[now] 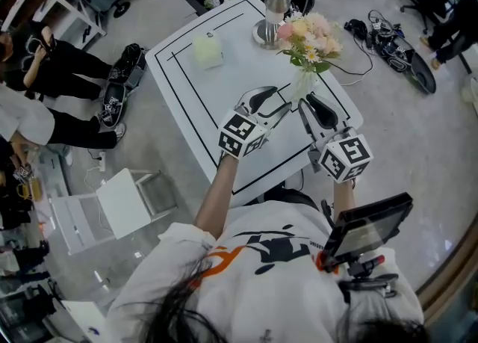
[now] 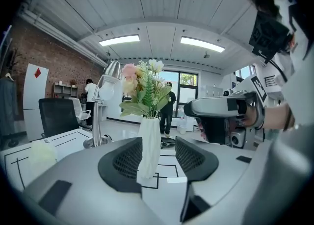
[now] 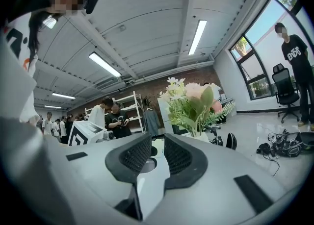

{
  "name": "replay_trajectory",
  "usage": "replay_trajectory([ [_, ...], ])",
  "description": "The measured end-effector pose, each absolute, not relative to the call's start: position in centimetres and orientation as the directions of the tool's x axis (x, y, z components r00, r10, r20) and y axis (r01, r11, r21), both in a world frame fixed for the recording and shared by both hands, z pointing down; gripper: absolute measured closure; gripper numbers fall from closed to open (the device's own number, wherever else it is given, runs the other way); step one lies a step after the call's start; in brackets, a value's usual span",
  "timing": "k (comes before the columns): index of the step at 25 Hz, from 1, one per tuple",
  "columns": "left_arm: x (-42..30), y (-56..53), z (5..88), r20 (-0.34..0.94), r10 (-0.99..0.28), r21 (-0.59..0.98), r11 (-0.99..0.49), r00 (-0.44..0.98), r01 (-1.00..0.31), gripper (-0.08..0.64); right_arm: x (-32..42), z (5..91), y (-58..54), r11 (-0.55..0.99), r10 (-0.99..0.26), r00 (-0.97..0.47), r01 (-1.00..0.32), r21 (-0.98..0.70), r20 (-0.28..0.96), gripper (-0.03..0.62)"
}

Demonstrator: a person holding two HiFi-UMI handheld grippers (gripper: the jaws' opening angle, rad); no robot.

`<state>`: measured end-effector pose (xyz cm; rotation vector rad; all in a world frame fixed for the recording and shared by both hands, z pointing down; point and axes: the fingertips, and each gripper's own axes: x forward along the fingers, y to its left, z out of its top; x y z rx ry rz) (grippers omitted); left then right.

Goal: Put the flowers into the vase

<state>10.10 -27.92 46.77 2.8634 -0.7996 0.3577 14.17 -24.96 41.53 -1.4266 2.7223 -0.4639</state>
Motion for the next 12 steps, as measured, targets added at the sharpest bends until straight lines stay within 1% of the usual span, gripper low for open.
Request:
replay_trajectory([
  [2, 9.2, -26.8, 46.8, 0.267, -0.49, 0.081, -0.846, 0.83, -0.526, 0.355, 13.3, 41.5, -24.1, 0.526, -0.813, -0.573, -0.8, -0.288, 0.106, 0.513],
  [9, 5.2, -22.9, 46.3, 0.238, -0.52, 0.116, -0.824, 0.821, -0.555, 0.494, 9.3, 42.0, -20.2, 0.514, -0.812, -0.569, -0.803, -0.3, 0.131, 0.548],
  [12, 3.8, -20.9, 45.8, 0.231, -0.511, 0.111, -0.832, 0.828, -0.544, 0.512, 7.8, 42.3, -18.4, 0.501, -0.814, -0.563, -0.806, -0.314, 0.145, 0.557],
])
